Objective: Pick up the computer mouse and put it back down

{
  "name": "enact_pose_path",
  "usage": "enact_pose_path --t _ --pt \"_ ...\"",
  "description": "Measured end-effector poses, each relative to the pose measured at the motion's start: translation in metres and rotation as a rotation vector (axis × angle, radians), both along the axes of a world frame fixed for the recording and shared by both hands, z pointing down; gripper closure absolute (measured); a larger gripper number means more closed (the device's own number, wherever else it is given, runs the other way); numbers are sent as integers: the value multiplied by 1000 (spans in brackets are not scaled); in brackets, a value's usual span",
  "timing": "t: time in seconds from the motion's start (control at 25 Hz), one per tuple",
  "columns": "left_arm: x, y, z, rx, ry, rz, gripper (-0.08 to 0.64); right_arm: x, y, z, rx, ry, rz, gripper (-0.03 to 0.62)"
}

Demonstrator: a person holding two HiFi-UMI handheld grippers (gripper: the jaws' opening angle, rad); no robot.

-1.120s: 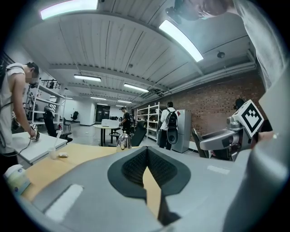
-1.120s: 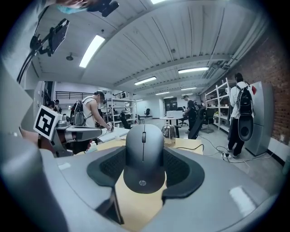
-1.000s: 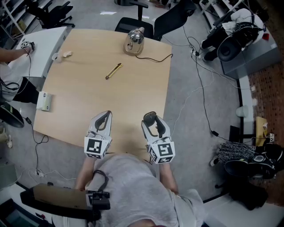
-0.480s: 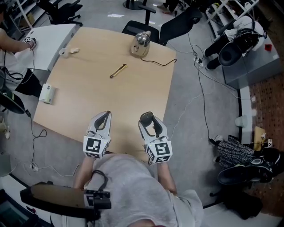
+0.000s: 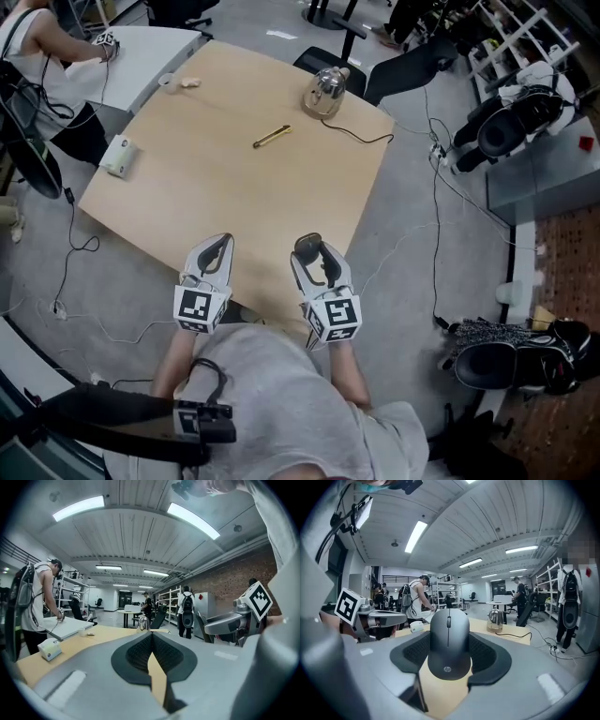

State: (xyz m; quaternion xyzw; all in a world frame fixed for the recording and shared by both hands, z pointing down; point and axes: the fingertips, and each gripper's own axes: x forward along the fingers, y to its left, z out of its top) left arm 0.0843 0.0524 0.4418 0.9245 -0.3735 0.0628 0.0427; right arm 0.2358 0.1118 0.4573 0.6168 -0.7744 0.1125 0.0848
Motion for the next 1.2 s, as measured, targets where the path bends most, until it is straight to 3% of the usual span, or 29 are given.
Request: enact_pose_path --t 0.52,0.72,0.92,1.2 --pt "-59 70 0 0 -37 -204 540 -51 37 3 9 -44 -189 330" --pt "-100 62 -2 9 -33 -266 540 -95 24 2 18 -41 -250 330" --pt "-120 58 6 7 -29 -314 540 -109 12 6 22 -37 -286 330" --pt "-175 10 8 -9 -23 -319 540 -164 -40 1 24 -25 -295 330"
